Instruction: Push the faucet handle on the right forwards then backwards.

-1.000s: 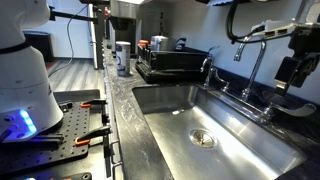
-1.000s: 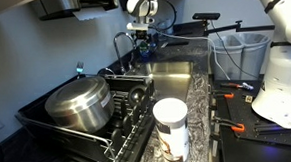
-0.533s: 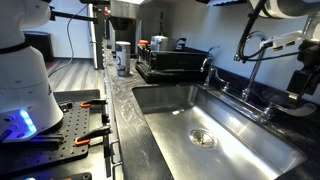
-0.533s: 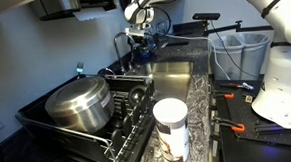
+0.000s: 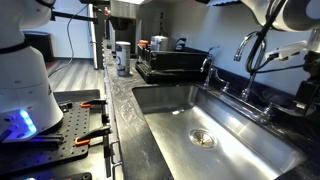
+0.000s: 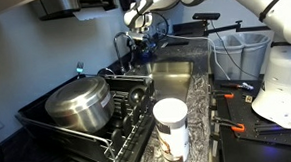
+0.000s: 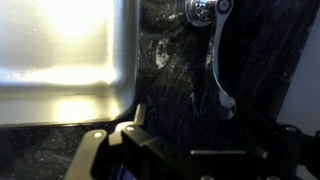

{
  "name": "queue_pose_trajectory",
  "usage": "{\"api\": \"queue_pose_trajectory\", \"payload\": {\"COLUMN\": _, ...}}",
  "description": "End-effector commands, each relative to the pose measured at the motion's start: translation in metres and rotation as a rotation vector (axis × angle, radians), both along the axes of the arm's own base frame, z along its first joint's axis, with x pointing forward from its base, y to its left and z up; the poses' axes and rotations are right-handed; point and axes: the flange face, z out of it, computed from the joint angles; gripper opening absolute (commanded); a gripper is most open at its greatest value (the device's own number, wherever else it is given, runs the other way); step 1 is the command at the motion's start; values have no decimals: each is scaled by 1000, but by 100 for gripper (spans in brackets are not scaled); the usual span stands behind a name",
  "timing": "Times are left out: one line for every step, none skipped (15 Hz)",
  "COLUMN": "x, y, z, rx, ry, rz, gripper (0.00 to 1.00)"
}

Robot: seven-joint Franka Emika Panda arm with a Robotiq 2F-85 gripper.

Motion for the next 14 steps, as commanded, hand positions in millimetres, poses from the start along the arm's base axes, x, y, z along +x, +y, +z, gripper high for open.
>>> {"api": "queue_pose_trajectory", "payload": {"x": 11, "y": -2, "z": -2, "rx": 13, "ry": -15, "rz": -24, "gripper": 100}}
{"api": "queue_pose_trajectory", "payload": {"x": 11, "y": -2, "z": -4, "rx": 8, "ry": -14, "rz": -19, "gripper": 96}}
{"api": "queue_pose_trajectory", "payload": {"x": 12, "y": -2, "z": -6, "rx": 6, "ry": -14, "rz": -19, "gripper": 74}}
{"api": "queue_pose_trajectory", "payload": {"x": 13, "y": -1, "z": -7, "rx": 6, "ry": -12, "rz": -18, "gripper": 71}}
{"api": "queue_pose_trajectory", "payload": {"x": 14, "y": -1, "z": -8, "rx": 5, "ry": -11, "rz": -17, "gripper": 69}}
{"api": "queue_pose_trajectory", "payload": {"x": 14, "y": -2, "z": -9, "rx": 5, "ry": -11, "rz": -17, "gripper": 63}}
{"api": "queue_pose_trajectory", "payload": {"x": 14, "y": -2, "z": -9, "rx": 5, "ry": -11, "rz": -16, "gripper": 53}}
{"api": "queue_pose_trajectory", "payload": {"x": 14, "y": -2, "z": -9, "rx": 5, "ry": -12, "rz": -16, "gripper": 46}}
{"api": "queue_pose_trajectory", "payload": {"x": 15, "y": -2, "z": -7, "rx": 1, "ry": -15, "rz": -16, "gripper": 38}}
{"api": "queue_pose_trajectory", "payload": {"x": 16, "y": -1, "z": -5, "rx": -2, "ry": -18, "rz": -20, "gripper": 31}}
{"api": "queue_pose_trajectory", "payload": {"x": 17, "y": 0, "z": -3, "rx": -2, "ry": -22, "rz": -23, "gripper": 23}}
{"api": "queue_pose_trajectory", "payload": {"x": 17, "y": -1, "z": -1, "rx": -5, "ry": -24, "rz": -26, "gripper": 16}}
{"api": "queue_pose_trajectory", "payload": {"x": 17, "y": 1, "z": 1, "rx": -6, "ry": -24, "rz": -29, "gripper": 10}}
{"api": "queue_pose_trajectory", "payload": {"x": 17, "y": 2, "z": 2, "rx": -6, "ry": -24, "rz": -31, "gripper": 2}}
